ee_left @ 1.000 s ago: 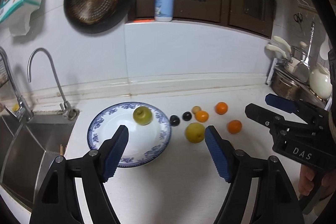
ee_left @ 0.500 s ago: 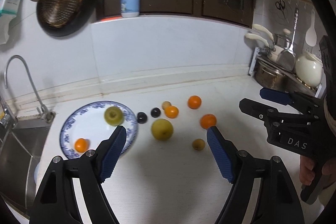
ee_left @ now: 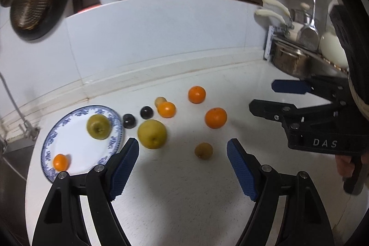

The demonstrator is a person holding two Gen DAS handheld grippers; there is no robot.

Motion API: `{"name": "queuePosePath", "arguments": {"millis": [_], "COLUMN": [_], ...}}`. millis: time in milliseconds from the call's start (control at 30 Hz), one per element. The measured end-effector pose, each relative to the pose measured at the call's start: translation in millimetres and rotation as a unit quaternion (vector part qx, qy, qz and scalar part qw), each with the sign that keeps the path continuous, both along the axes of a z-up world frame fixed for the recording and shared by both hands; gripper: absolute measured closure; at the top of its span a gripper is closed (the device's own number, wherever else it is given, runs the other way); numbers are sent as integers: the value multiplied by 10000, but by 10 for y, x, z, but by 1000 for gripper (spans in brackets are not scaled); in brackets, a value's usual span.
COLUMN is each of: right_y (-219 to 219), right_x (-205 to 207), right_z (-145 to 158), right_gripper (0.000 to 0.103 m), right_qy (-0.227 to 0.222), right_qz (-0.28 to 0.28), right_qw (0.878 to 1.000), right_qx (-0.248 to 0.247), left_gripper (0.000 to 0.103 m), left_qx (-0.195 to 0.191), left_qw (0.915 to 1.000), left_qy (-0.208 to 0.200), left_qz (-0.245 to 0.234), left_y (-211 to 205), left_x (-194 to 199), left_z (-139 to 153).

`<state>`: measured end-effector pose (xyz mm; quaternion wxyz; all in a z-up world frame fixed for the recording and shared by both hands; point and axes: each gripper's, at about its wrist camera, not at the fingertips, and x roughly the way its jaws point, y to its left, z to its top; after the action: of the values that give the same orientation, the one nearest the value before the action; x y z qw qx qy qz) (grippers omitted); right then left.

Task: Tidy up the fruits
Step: 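Lift both open grippers away from the plate toward the remaining fruit, then close the left gripper on the brown kiwi while the right gripper grasps an orange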

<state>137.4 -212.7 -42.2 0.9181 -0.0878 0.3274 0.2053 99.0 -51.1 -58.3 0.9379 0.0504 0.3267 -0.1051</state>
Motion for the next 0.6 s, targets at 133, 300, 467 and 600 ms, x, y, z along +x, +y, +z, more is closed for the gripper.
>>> {"name": "queuePosePath", "arguments": {"millis": [133, 300, 467, 600], "right_y": [7, 43, 74, 120], "right_x": [126, 288, 434, 535], "right_z": [-99, -243, -384, -500], "right_gripper": [41, 41, 41, 43], "right_qy": [91, 245, 450, 542], "right_qz": [168, 378, 567, 700], "right_qw": [9998, 9986, 9968, 9948], "right_qx": [-110, -267, -345, -509], "left_gripper": [25, 32, 38, 41], "left_qx": [84, 63, 67, 43], "left_qw": [9997, 9982, 9958, 9935], "left_qy": [79, 342, 621, 817], "left_qz": [-213, -490, -676, -797], "left_y": [-73, -127, -195, -216], "left_x": [119, 291, 445, 540], "left_z": [-110, -255, -403, -507]}}
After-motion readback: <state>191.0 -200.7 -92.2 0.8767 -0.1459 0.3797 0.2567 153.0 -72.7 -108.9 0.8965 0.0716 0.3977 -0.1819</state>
